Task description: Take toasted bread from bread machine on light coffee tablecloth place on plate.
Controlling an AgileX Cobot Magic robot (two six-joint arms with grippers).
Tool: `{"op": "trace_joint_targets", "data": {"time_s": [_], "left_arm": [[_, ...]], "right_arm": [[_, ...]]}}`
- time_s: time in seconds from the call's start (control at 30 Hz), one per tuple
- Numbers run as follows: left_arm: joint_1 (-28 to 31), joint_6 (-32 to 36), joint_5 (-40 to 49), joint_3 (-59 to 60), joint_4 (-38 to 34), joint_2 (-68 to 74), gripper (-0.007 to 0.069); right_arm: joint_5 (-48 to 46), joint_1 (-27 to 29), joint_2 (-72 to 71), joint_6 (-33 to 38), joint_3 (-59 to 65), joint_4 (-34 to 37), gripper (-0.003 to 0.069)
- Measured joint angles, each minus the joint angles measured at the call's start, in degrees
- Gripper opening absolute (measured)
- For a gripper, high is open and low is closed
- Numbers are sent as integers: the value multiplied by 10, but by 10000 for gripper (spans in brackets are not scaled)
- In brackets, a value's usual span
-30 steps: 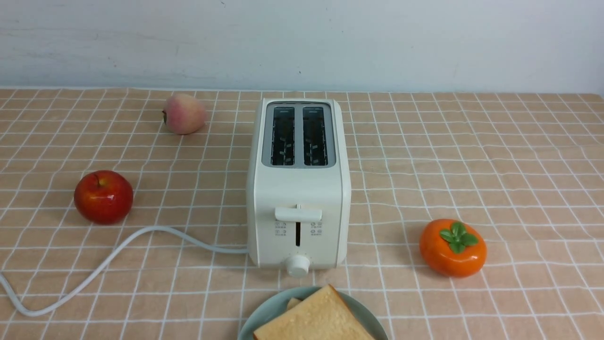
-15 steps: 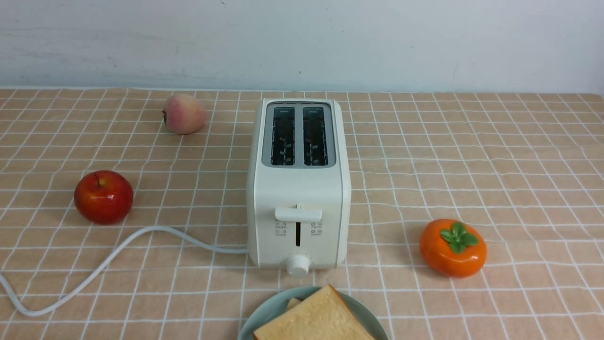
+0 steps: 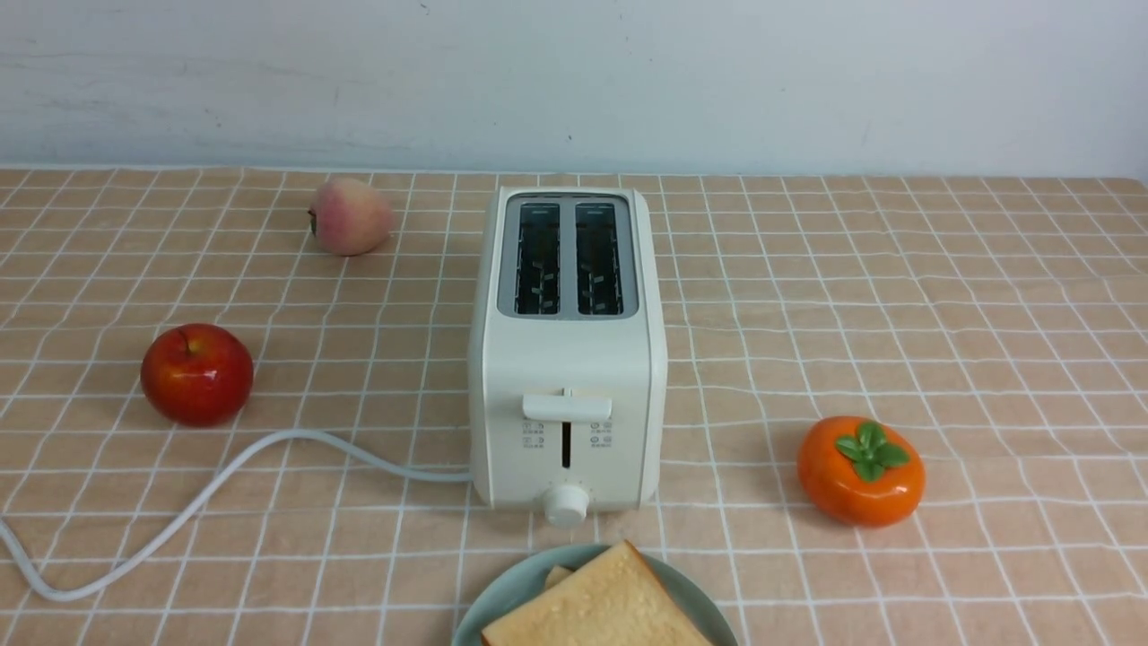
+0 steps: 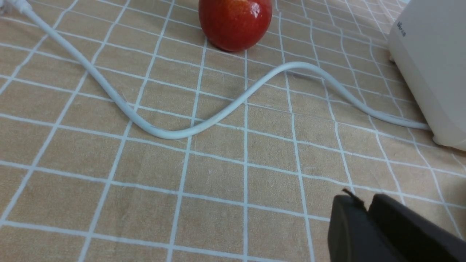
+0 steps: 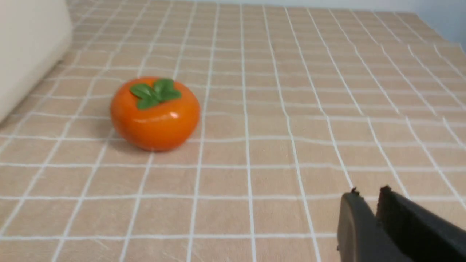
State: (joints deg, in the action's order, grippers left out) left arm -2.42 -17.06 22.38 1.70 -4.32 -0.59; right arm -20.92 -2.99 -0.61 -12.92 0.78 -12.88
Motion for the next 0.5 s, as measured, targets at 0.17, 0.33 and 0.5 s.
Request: {"op": "trace_joint_targets", "data": {"time_s": [0.17,0.33,0.5], "left_arm": [[0,0,1,0,0,0,71],[0,0,1,0,0,0,74],[0,0,2,0,0,0,74]], "right_arm": [[-7,43,0,-58,3,2,107],[-11,46,0,-63,2,19,113],[-14,48,0,-31,1,65,118]]}}
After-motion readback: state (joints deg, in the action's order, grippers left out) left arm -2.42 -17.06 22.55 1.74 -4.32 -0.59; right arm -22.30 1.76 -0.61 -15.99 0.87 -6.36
